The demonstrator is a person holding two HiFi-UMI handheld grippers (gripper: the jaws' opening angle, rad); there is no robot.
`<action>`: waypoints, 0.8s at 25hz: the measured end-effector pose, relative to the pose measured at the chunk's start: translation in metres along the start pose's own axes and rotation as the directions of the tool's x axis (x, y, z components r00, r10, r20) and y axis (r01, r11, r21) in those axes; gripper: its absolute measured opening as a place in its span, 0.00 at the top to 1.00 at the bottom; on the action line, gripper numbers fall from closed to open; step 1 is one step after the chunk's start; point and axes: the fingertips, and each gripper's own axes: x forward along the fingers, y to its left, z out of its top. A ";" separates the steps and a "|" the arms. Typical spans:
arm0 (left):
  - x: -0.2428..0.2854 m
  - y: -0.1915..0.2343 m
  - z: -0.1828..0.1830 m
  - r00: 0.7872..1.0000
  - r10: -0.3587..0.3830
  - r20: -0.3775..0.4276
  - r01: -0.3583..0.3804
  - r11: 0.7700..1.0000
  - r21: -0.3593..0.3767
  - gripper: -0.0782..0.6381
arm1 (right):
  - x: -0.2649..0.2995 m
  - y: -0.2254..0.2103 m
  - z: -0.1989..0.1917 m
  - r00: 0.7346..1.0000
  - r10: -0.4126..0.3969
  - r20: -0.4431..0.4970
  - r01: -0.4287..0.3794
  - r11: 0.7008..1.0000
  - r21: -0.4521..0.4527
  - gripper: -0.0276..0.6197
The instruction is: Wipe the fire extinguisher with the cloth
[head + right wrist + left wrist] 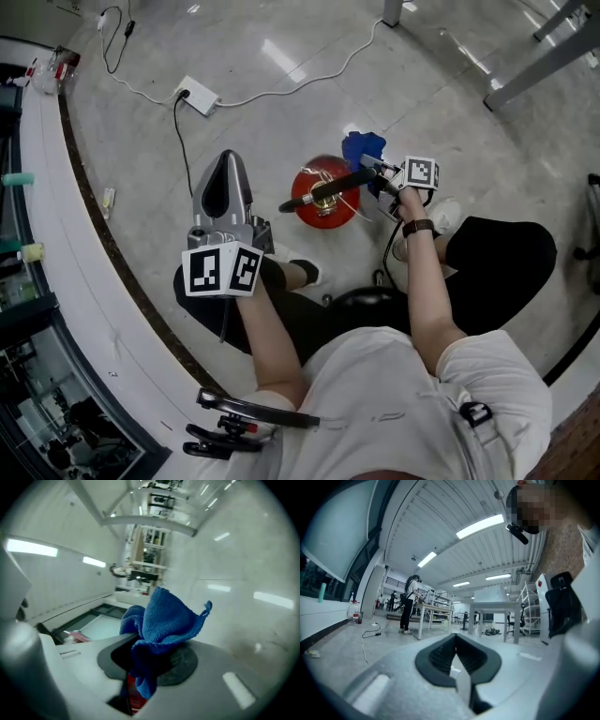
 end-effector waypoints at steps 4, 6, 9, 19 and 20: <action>0.020 0.000 0.011 0.998 -0.042 0.037 0.042 0.999 -0.019 0.89 | -0.015 0.138 0.024 0.922 0.354 -0.157 -0.362 0.932 -0.026 0.82; 0.027 0.000 0.014 0.997 -0.055 0.046 0.057 0.998 -0.030 0.89 | -0.023 0.168 0.020 0.872 0.419 -0.253 -0.437 0.899 -0.020 0.82; 0.034 -0.003 0.010 0.997 -0.068 0.046 0.070 0.996 -0.049 0.89 | -0.021 0.186 -0.002 0.800 0.475 -0.367 -0.496 0.867 0.043 0.82; 0.035 0.003 -0.007 0.999 -0.051 -0.006 0.051 0.997 -0.052 0.89 | 0.012 -0.029 -0.043 0.954 0.069 -0.293 -0.005 0.976 0.216 0.81; 0.034 0.004 -0.008 0.999 -0.047 -0.012 0.047 0.998 -0.050 0.89 | 0.013 -0.063 -0.050 0.960 0.001 -0.280 0.070 0.967 0.244 0.81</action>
